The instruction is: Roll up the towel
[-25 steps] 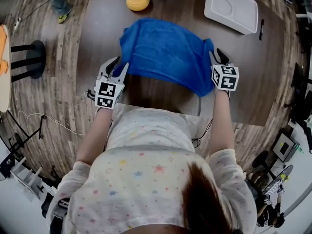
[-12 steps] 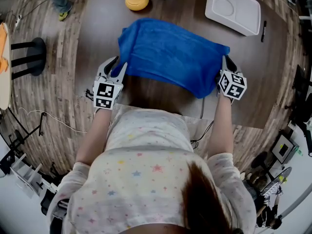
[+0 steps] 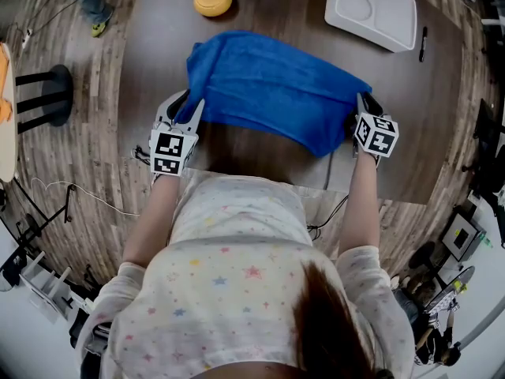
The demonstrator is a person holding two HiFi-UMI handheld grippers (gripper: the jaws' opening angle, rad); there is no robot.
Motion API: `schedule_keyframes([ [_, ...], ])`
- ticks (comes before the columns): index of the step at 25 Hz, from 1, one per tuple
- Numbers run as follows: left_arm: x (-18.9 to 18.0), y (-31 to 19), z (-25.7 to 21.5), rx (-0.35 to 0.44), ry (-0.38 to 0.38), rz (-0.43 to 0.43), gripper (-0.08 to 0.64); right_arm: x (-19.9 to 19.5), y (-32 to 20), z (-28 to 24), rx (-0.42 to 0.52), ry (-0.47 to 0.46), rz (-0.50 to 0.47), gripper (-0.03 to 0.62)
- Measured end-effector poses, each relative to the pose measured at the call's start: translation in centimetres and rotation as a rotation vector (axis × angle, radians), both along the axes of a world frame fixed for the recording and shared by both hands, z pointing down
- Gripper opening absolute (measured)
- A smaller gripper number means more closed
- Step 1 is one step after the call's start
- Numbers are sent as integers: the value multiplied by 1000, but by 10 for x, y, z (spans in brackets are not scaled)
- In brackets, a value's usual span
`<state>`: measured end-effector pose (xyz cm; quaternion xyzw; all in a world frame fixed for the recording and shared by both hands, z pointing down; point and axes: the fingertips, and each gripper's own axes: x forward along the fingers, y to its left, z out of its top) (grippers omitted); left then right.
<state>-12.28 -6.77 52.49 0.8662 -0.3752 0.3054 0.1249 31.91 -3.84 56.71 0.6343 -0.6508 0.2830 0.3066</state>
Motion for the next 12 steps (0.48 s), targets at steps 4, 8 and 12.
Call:
schedule_keyframes([
  [4,-3,0,0,3,-12,-10,127,6,-23,12,-14,22,-27,78],
  [8,-7,1,-1,4,-21,-23,127,13,-52,10,-8,68,-71,95],
  [12,-10,-2,0,5,-22,-21,127,14,-63,5,0,89,-80,120],
])
